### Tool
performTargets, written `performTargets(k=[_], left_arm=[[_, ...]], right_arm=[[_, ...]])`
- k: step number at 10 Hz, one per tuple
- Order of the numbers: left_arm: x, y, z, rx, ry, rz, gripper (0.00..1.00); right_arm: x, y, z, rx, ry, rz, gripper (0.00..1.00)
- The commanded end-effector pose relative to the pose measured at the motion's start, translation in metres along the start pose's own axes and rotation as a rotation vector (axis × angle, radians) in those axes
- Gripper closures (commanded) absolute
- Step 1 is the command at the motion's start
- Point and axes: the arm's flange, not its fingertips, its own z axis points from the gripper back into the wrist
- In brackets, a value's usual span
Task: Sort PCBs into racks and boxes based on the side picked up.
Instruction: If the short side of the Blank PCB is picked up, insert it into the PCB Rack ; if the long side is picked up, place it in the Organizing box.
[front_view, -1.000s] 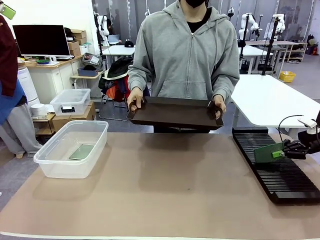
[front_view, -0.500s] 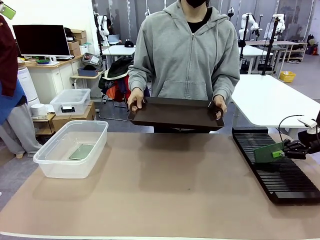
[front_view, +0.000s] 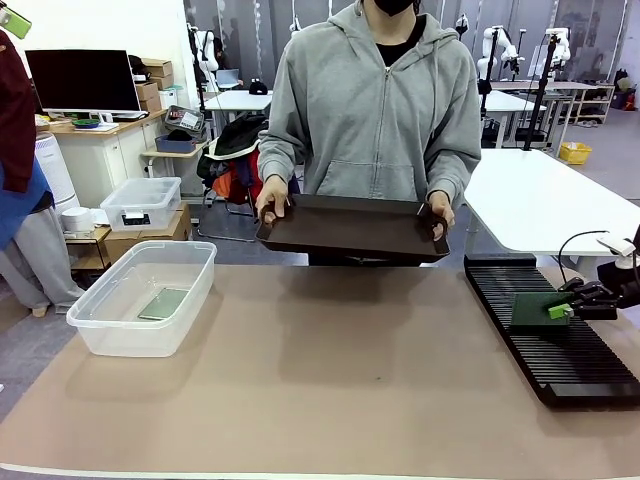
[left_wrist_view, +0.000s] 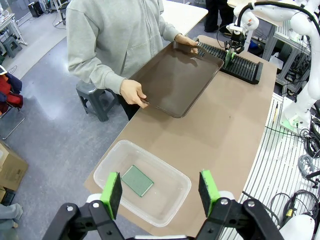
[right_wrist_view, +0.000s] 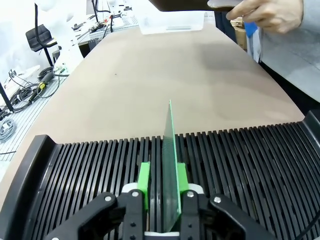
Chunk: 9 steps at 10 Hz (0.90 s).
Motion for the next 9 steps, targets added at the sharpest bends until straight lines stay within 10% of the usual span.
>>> performTargets(k=[1,2,3,4,5,6,7,9], left_arm=[[0.000,-0.002,-0.001,0.003,0.001,0.010,0.17],[0.000,-0.002,-0.001,0.003,0.001,0.010,0.17],[0.000,-0.002,-0.001,0.003,0.001,0.010,0.17],[0.000,-0.002,-0.001,0.003,0.001,0.010,0.17],[0.000,-0.002,-0.001,0.003,0.001,0.010,0.17],[0.000,-0.002,-0.001,0.003,0.001,0.010,0.17],[0.000,-0.002,-0.001,0.003,0.001,0.010,0.17],[0.000,-0.002,-0.001,0.003,0.001,0.010,0.17]], right_arm=[[0.002,-0.001,0.001,0.001,0.002,-0.032,0.39],[0.004,-0.001,0.003,0.001,0.003,-0.029,0.54],[0.006,0.001,0.003,0.000,-0.002,-0.018,0.20],[0.010,0.000,0.005,-0.003,-0.016,-0.002,0.35],[0.014,-0.001,0.009,-0.007,-0.018,0.009,0.00],[0.020,-0.001,0.014,-0.011,-0.013,0.019,0.15],[0.027,-0.003,0.021,-0.018,-0.004,0.030,0.00],[0.048,-0.005,0.033,-0.007,0.009,0.056,0.00]])
